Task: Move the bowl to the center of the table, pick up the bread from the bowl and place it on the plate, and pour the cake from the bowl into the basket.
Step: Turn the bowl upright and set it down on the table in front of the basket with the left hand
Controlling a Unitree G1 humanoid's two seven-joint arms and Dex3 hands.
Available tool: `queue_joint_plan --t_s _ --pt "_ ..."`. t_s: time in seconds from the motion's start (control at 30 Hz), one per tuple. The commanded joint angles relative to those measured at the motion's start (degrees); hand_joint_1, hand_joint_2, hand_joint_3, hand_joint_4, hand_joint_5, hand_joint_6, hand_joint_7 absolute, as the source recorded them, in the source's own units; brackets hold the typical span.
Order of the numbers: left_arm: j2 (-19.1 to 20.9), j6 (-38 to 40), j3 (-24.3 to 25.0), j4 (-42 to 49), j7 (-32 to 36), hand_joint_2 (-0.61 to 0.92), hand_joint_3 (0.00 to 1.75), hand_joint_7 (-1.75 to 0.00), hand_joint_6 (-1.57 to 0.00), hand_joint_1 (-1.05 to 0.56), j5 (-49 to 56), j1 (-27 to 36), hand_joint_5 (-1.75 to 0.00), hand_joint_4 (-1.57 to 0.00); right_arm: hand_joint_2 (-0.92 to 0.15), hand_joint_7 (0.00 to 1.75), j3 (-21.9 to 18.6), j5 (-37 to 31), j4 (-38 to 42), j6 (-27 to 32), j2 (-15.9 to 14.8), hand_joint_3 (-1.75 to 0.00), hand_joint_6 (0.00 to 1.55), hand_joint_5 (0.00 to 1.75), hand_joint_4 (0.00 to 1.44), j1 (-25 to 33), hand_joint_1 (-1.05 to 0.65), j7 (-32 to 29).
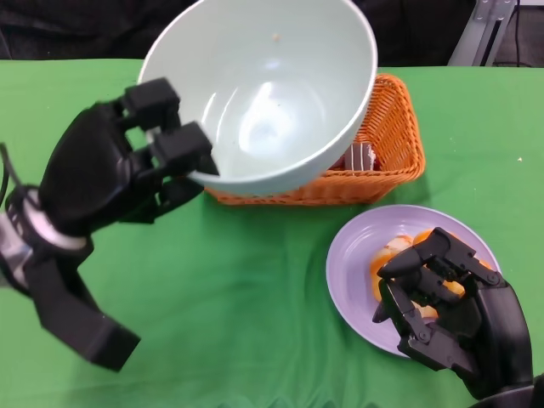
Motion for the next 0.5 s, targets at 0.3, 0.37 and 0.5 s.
queue_joint_plan --t_s 0.3,0.37,0.5 --pt "4.81 4.05 -5.41 -2.8 12.62 0.38 1.21 -1.57 -0.67 0.01 3.01 7.28 -1.5 -0.8 -0.71 1.3 -0.93 1.64 -0.51 -0.29 -0.52 -0.72 0.62 1.67 0.68 -0.25 -0.13 0.59" --pt "5.22 4.24 -5.21 -3.8 12.62 0.37 1.19 -1.55 -0.67 0.02 3.12 8.4 -1.47 -0.82 -0.71 1.3 -0.99 1.55 -0.19 -0.72 -0.5 -0.72 0.62 1.66 0.68 -0.34 -0.12 0.64" --pt "6.18 4.12 -5.17 -5.57 12.62 0.37 1.19 -1.56 -0.69 0.01 3.54 10.78 -1.46 -0.87 -0.7 1.29 -1.04 1.19 -0.04 -0.6 -0.46 -0.73 0.63 1.66 0.69 -0.49 -0.14 0.45"
